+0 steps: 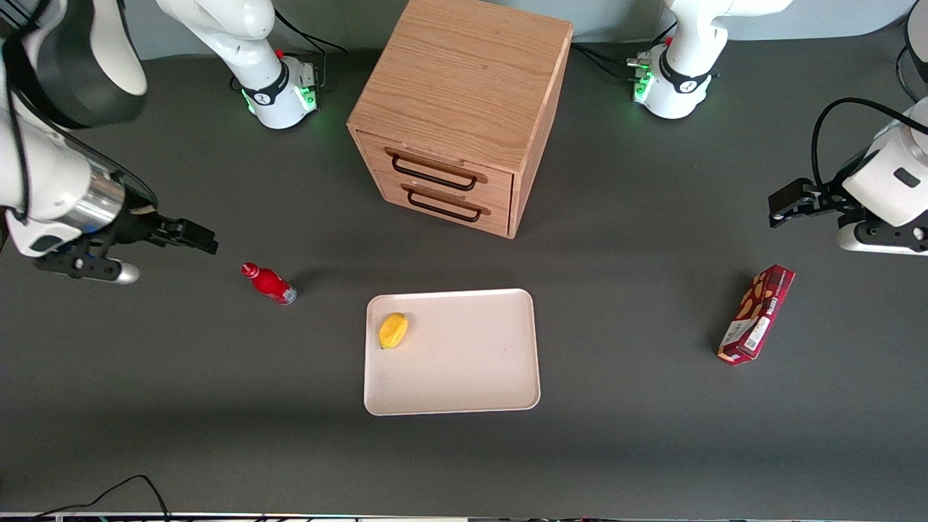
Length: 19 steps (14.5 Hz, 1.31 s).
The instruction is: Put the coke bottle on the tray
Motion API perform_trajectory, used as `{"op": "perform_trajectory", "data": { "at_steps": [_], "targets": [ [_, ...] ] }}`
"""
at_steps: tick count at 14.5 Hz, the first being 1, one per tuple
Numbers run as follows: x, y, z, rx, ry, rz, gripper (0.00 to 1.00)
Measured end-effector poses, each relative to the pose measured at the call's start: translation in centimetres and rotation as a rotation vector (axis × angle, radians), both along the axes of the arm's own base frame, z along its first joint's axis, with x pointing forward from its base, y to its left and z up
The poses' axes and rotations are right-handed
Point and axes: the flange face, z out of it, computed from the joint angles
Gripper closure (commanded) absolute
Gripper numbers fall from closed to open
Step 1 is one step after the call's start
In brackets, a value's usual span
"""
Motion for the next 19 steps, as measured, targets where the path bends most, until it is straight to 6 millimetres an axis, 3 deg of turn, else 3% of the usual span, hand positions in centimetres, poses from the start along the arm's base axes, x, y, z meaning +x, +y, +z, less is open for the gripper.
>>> {"op": "perform_trajectory", "data": {
  "at_steps": [5, 9, 12, 14, 16, 19],
  "targets": [
    [-1.5, -0.5, -10.8, 0.006, -0.006, -0.018, 0.0],
    [-3.2, -1.1, -16.3, 0.014, 0.031, -0.031, 0.0],
    [-3.4, -1.6, -17.8, 0.02, 0.052, -0.039, 0.01],
    [-3.3, -1.7, -18.1, 0.023, 0.05, -0.041, 0.1],
    [-3.3, -1.7, -18.2, 0.025, 0.049, -0.043, 0.23],
    [-3.3, -1.7, -18.2, 0.025, 0.048, -0.043, 0.52]
  ]
}}
